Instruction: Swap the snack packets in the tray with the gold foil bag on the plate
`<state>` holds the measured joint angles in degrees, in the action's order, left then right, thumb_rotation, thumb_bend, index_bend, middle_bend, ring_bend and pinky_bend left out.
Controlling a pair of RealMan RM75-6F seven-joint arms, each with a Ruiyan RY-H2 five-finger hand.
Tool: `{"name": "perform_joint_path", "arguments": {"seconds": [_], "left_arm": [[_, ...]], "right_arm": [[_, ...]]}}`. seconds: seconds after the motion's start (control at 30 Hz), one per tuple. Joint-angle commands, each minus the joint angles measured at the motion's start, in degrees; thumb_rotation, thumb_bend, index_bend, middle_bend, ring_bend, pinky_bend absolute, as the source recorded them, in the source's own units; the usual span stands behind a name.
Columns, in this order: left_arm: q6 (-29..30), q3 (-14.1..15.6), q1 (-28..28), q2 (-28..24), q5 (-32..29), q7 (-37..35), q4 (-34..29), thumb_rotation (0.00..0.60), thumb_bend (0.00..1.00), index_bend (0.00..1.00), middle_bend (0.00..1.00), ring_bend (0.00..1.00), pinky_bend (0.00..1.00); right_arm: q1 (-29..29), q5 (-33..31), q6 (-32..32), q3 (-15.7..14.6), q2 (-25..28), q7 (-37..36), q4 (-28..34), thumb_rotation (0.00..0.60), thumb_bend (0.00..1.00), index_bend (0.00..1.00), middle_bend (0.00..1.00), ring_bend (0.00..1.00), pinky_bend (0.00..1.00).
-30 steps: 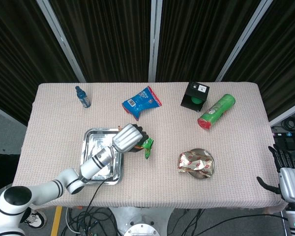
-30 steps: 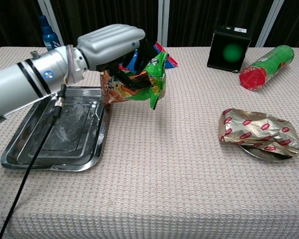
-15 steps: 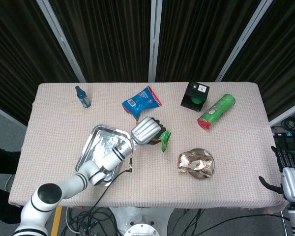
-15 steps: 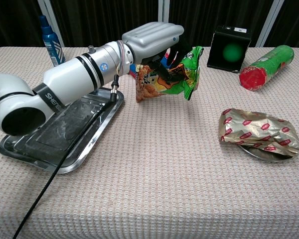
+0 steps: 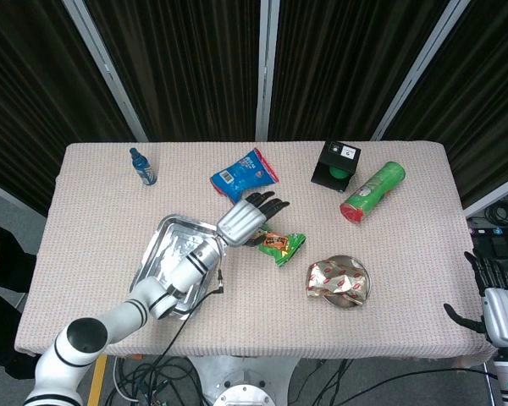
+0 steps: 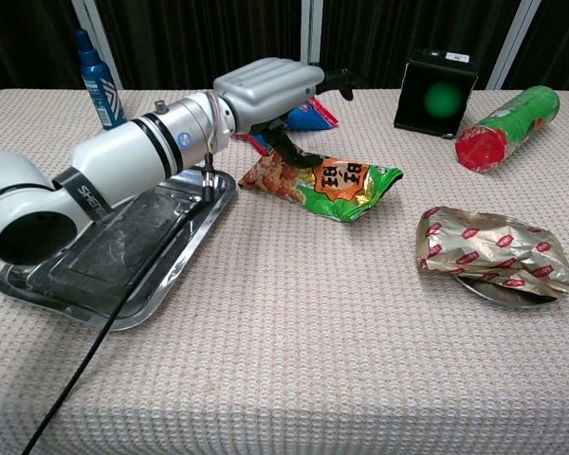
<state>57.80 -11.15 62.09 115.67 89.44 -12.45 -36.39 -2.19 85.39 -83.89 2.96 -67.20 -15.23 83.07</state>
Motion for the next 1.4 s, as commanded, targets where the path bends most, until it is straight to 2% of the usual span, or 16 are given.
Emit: {"name": "perform_joint_path", "arguments": {"seconds": [0.03, 0.1, 0.27, 0.43, 0.53, 0.63, 0.8, 1.07, 1.4], "left_arm": [[0.6, 0.6, -2.1, -3.7, -0.9, 2.3, -3.0, 0.6, 0.24, 0.09, 0.15, 0.08, 0.22], [1.1, 1.0, -4.3, -6.5, -1.8, 3.7, -6.4, 0.6, 0.23, 0.09, 0.15, 0.08, 0.21], [4.1, 4.2, -14.6, -17.5, -5.8, 11.7, -22.5, 0.6, 0.17, 0.09, 0.15, 0.08, 0.18], [11.7, 8.9, -26.7, -27.3, -10.3, 18.7, -38.2, 0.6, 0.13, 0.11, 0.15, 0.08, 0.16], [16.9, 12.2, -32.8, -31.1, -10.1, 19.5, -42.5, 0.6, 0.12, 0.11, 0.15, 0.08, 0.16], [21.4, 14.6, -37.7, -33.8, -9.3, 18.4, -44.7, 0.6, 0.12, 0.11, 0.15, 0.08, 0.15], [26.8, 16.3, -43.3, -35.7, -8.1, 17.3, -45.7, 0.6, 0.12, 0.11, 0.15, 0.08, 0.15], [31.6, 16.6, -49.0, -36.6, -6.4, 13.3, -45.0, 0.6, 0.12, 0.11, 0.15, 0.08, 0.15], [31.8, 15.6, -52.6, -36.6, -6.4, 9.4, -42.5, 0.6, 0.12, 0.12, 0.15, 0.08, 0.15]], "right_arm": [[-0.3, 0.5, 0.4, -0.2, -0.1, 0.2, 0.2, 0.6, 0.11, 0.0, 0.0, 0.0, 0.0], [-0.6, 1.2, 0.7, -0.5, 0.0, 0.4, 0.6, 0.6, 0.11, 0.0, 0.0, 0.0, 0.0], [-2.0, 4.0, 1.6, -1.5, 0.4, 2.3, 2.6, 0.6, 0.09, 0.0, 0.0, 0.0, 0.0], [-4.1, 5.3, 4.5, -2.1, -0.4, 5.6, 5.5, 0.6, 0.07, 0.0, 0.0, 0.0, 0.0], [-5.9, 5.7, 6.8, -2.0, -1.1, 8.0, 7.6, 0.6, 0.07, 0.0, 0.0, 0.0, 0.0], [-8.0, 4.4, 10.0, -1.3, -2.3, 11.6, 9.0, 0.6, 0.07, 0.0, 0.0, 0.0, 0.0], [-11.1, 0.7, 14.9, 0.4, -5.7, 16.2, 8.8, 0.6, 0.07, 0.0, 0.0, 0.0, 0.0], [-15.0, -4.4, 20.9, 1.5, -9.8, 21.5, 8.8, 0.6, 0.07, 0.0, 0.01, 0.0, 0.0], [-18.5, -8.6, 25.4, 1.9, -14.0, 25.2, 8.2, 0.6, 0.09, 0.0, 0.07, 0.0, 0.06]]}}
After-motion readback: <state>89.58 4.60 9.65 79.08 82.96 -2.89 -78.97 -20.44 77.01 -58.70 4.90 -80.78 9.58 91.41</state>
